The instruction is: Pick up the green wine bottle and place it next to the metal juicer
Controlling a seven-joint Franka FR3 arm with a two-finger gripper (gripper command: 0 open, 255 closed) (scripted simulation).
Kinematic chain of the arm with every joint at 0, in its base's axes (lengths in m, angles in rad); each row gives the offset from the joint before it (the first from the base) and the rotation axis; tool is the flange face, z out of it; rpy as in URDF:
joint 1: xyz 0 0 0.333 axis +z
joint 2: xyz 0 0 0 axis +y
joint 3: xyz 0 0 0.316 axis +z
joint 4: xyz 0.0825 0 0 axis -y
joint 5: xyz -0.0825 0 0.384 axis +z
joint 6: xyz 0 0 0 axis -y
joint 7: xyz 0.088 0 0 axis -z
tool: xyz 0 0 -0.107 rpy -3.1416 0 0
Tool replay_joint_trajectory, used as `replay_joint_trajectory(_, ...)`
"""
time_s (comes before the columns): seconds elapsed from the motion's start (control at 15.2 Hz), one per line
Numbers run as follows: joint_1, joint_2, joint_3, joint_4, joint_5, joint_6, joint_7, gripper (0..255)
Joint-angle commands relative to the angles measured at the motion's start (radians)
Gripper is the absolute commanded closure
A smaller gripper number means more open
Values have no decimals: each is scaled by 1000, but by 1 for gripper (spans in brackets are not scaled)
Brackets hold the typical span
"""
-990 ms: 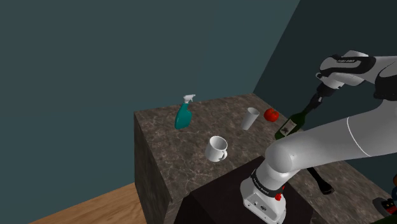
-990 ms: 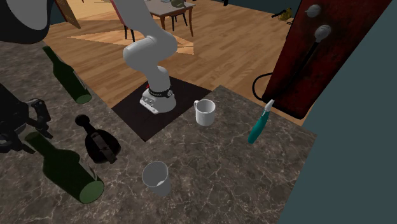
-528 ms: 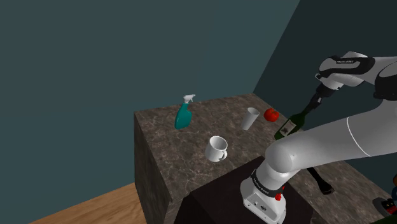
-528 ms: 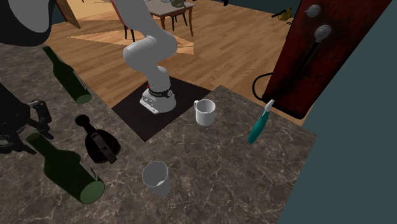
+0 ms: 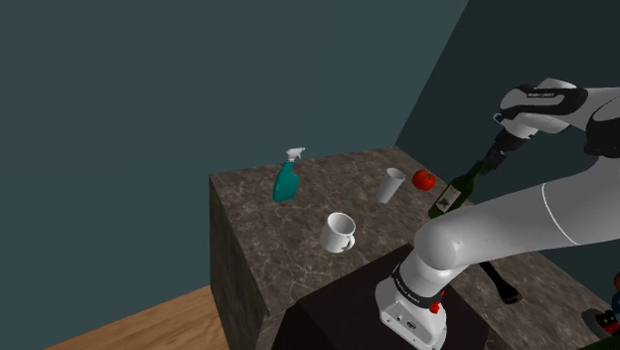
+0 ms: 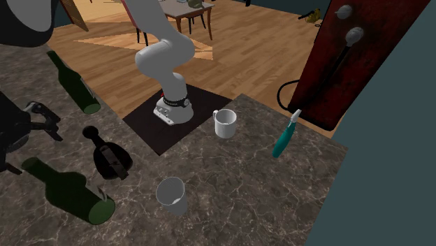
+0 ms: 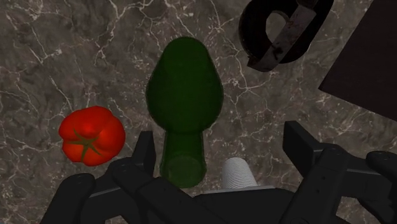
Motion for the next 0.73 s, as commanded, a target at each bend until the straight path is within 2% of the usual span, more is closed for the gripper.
replay_joint_trajectory(0.0, -9, -10, 28, 39, 5, -52, 0, 0)
replay_joint_trajectory(0.13, -15, -18, 57, 87, 13, -112, -2, 0)
replay_joint_trajectory(0.66, -15, -18, 57, 87, 13, -112, -2, 0)
